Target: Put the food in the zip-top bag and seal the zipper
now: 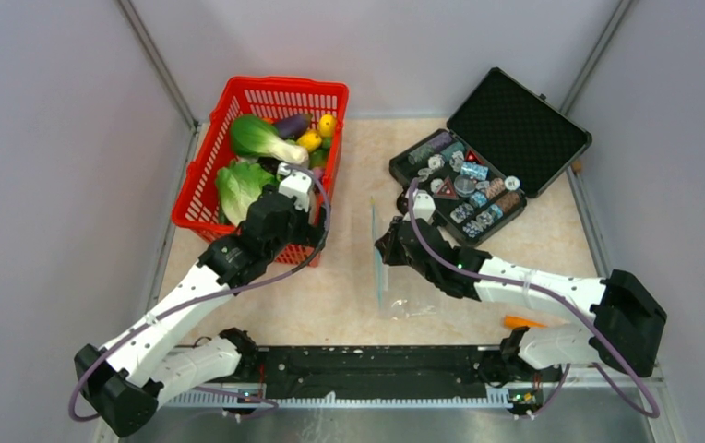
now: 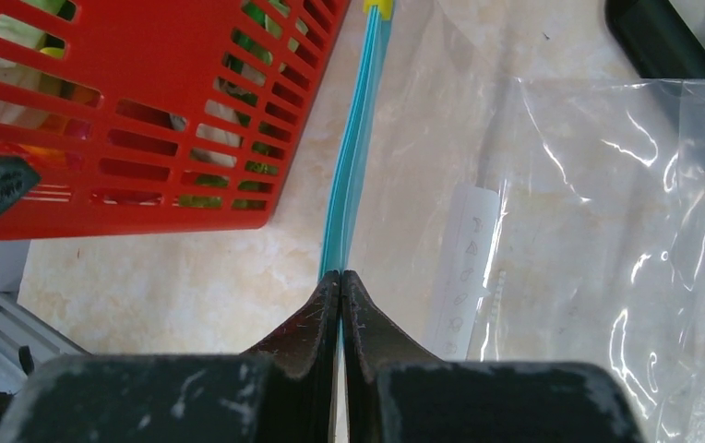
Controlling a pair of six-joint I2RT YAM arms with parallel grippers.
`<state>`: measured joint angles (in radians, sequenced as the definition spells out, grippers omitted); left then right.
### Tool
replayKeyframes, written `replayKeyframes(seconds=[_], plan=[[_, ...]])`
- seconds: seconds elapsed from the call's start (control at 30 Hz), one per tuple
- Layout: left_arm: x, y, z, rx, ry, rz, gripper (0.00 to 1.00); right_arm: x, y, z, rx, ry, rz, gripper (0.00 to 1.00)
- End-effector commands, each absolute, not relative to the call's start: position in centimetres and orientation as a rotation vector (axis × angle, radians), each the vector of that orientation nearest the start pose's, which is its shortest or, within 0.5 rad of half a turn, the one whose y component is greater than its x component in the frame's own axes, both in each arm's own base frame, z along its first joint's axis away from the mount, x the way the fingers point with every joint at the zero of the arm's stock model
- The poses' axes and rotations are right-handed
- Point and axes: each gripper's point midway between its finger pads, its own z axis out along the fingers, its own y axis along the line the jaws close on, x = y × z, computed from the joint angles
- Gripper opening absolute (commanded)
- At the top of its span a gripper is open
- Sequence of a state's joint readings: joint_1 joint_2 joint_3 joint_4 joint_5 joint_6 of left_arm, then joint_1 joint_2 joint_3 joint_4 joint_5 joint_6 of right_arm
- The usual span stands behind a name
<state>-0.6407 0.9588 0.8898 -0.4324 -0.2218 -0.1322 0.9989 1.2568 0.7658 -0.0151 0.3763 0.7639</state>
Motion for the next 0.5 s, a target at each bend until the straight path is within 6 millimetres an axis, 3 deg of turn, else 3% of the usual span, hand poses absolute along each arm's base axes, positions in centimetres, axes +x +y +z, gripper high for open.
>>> replayKeyframes(seconds=[0.0,0.27,0.37,0.47], plan=[[28.2,-8.2,20.1,0.219,2.098,0.227,0.99,24.7,30.2,17.4,0.022,2.06,0.72,0.0],[29.3,-7.9,22.4,0.156,2.114,0.264,0.99,24.9,30.7,17.0,0.025,2.078,0.729,0.0],[29.0,-9.1,24.7,0.147,2.039,0.117,0.99,25.2,30.8,17.2,0.024,2.081,0.739,0.0],[27.8,-12.6,28.7,0.209,1.914,-0.185,0.99,25.1,30.5,16.9,0.015,2.101,0.716,0.0]])
